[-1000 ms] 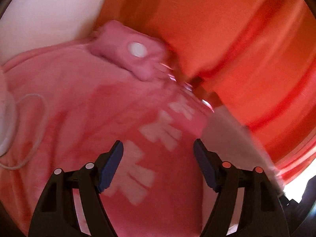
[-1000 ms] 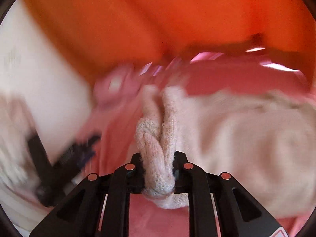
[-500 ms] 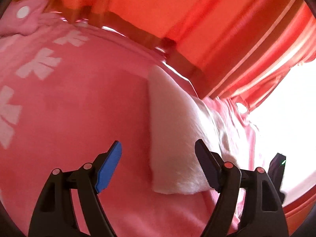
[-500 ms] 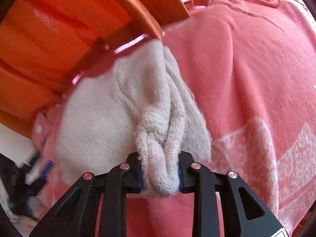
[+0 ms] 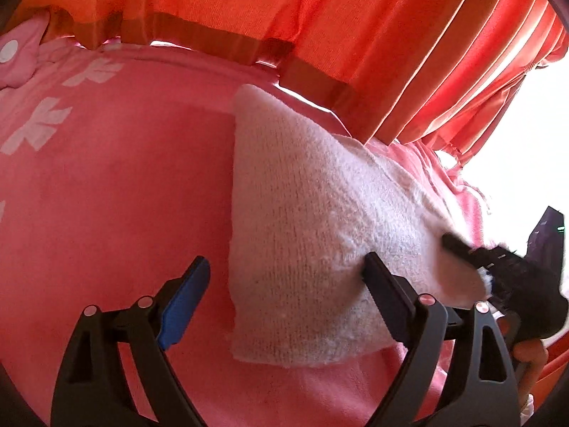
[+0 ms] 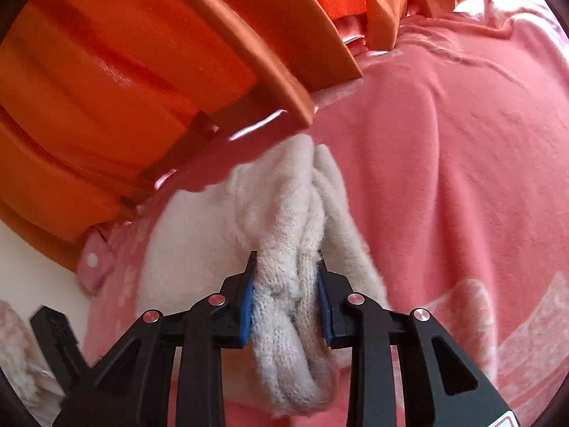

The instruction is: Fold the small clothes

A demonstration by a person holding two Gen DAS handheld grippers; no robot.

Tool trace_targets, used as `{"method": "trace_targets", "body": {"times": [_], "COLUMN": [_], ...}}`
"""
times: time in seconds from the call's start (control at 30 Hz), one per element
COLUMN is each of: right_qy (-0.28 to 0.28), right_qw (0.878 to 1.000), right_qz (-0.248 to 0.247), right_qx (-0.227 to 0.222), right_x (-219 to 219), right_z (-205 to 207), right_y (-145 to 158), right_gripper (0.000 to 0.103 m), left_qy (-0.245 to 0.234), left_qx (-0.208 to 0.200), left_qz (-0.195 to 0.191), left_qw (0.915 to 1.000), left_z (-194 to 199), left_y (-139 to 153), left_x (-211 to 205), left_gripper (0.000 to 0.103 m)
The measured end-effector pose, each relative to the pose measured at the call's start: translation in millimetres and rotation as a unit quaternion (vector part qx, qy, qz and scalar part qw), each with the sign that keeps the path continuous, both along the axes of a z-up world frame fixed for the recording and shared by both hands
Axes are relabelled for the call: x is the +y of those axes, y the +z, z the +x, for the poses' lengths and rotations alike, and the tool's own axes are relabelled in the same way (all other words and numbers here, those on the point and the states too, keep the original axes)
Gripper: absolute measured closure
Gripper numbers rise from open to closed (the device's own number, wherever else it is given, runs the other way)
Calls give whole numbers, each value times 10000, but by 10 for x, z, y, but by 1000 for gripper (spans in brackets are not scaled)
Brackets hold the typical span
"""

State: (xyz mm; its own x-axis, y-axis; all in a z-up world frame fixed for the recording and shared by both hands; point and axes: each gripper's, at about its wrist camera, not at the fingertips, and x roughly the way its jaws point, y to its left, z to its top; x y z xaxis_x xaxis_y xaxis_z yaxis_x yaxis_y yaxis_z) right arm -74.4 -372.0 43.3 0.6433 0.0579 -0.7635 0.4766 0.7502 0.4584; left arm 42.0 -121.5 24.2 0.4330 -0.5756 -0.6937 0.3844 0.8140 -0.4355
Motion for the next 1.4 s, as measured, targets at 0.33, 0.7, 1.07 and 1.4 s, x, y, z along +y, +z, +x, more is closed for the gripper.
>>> {"method": "trace_targets", "body": {"times": [0.33, 0.7, 1.07, 1.4], "right_qy": [-357, 138, 1, 532], "right_qw": [9952, 9983, 9976, 9893], "right_qz": [-805, -545, -697, -786], "right_qx": [-416, -137, -37, 1104], "right_x": [109, 11, -128, 361], "right_z": [-109, 741, 540, -77], "right_y": [427, 206, 191, -216], "right_gripper": [57, 86, 75, 85], "left_qy": [-40, -42, -53, -293], "left_qx": [-51, -83, -141, -92], "left_qz": [119, 132, 125, 840], "left_qw": [9999, 9999, 9998, 9960], "left_z": [-69, -61, -84, -304], "left_y": [13, -7, -42, -76], "left_x": [-33, -56, -85, -178], "left_gripper": [18, 16, 16, 15]}}
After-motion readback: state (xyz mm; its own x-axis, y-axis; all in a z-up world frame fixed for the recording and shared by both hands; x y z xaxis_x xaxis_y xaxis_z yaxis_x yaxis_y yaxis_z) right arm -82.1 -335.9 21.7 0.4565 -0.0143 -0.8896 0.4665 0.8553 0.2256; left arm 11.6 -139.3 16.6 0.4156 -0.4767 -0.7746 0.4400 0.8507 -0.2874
